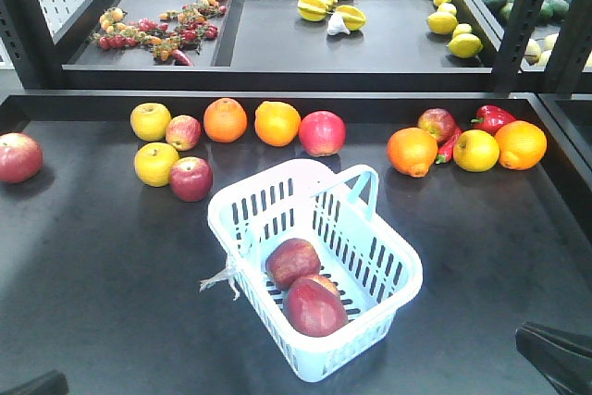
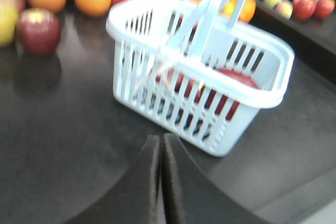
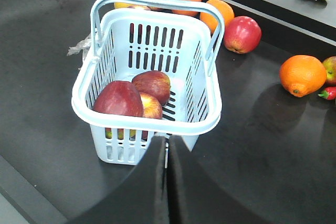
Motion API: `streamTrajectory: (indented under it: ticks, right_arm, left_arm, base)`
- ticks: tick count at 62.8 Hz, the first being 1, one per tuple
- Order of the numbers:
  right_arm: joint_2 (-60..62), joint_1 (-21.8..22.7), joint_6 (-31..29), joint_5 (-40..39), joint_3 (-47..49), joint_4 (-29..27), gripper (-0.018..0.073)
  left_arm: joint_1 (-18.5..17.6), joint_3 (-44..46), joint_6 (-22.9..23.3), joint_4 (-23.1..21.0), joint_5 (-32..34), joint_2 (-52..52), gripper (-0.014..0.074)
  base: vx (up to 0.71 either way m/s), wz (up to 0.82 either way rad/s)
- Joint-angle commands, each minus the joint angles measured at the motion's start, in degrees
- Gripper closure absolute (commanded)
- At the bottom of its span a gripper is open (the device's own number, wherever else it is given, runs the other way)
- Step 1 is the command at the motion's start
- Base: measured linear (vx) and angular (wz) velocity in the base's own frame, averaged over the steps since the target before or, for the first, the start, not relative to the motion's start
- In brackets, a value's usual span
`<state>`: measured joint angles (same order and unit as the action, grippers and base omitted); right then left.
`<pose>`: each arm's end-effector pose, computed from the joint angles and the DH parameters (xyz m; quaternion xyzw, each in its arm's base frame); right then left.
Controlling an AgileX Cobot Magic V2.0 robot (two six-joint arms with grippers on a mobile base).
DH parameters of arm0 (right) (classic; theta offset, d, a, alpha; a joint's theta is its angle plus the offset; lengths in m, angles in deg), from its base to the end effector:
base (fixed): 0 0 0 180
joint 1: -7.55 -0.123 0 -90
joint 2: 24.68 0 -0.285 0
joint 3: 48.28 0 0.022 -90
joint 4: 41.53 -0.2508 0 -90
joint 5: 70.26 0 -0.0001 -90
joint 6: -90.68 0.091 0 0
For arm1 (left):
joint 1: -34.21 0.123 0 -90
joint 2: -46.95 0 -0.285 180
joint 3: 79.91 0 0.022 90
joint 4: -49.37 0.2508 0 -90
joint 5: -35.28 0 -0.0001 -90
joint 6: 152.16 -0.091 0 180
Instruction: Pick three apples into basket with both arms
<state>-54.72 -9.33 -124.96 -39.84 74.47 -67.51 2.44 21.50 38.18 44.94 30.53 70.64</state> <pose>0.0736 0.0435 0.2618 -0.2730 0.7952 0.1129 0.5294 0.0641 -0.0404 0.1789 0.1208 0.7948 -0.2372 0.5453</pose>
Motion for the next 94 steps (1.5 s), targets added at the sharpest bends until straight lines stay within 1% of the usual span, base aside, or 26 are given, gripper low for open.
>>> streamTrajectory:
  ticks: [1,5,10,14,29,40,47,52,58,63,94]
  right_arm:
    - [-0.26,0.22,-0.01,-3.79,1.47,-0.45,0.0564]
    - [-0.26,0.22,-0.01,-3.79,1.47,-0.45,0.0564]
    - [-0.26,0.22,0.06,-3.79,1.47,-0.45,0.0564]
    - [-0.26,0.22,0.25,-3.79,1.47,-0.45,0.0564]
    - [-0.26,0.22,0.25,-3.79,1.47,-0.45,0.0564]
    - [-0.26,0.22,0.24,-3.79,1.47,-0.50,0.0564]
    - [-0.26,0.22,0.24,-3.79,1.47,-0.50,0.0564]
    - [-0.26,0.22,0.24,-3.73,1.47,-0.49,0.0564]
    - [-0.26,0.22,0.24,-3.78,1.47,-0.49,0.0564]
    - [-0.26,0.22,0.24,-3.78,1.47,-0.49,0.0564]
    - [-0.26,0.22,0.24,-3.78,1.47,-0.49,0.0564]
  left_arm:
    - [-0.19,-1.42,-0.89,3.24,5.69,-1.39,0.0603]
    - [0.57,-1.42,-1.76,5.44,5.62,-2.45,0.0603]
    - [3.55,-1.42,-2.57,6.52,5.62,-4.08,0.0603]
    - [6.48,-1.42,-2.57,6.46,5.56,-5.44,0.0603]
    - [19.22,-1.42,-2.12,5.86,5.29,-11.08,0.0603]
    - [25.69,-1.42,-2.29,6.00,4.75,-14.85,0.0603]
    - [28.97,-1.42,-2.29,6.50,4.75,-17.63,0.0603]
    - [31.39,-1.42,-2.18,6.45,5.37,-17.53,0.0603]
    - [33.23,-1.42,-2.10,6.39,4.75,-17.53,0.0603]
    - [33.95,-1.42,-2.16,6.39,4.75,-17.53,0.0603]
    - [33.96,-1.35,-2.16,6.39,4.75,-17.53,0.0603]
  base:
    - [0.00,0.00]
    - [0.00,0.00]
    - [0.00,0.00]
    - [0.00,0.00]
    - [0.00,0.00]
    - [0.00,0.00]
    - [0.00,0.00]
    - [0.00,0.00]
    - [0.00,0.00]
    - [0.00,0.00]
    - [0.00,0.00]
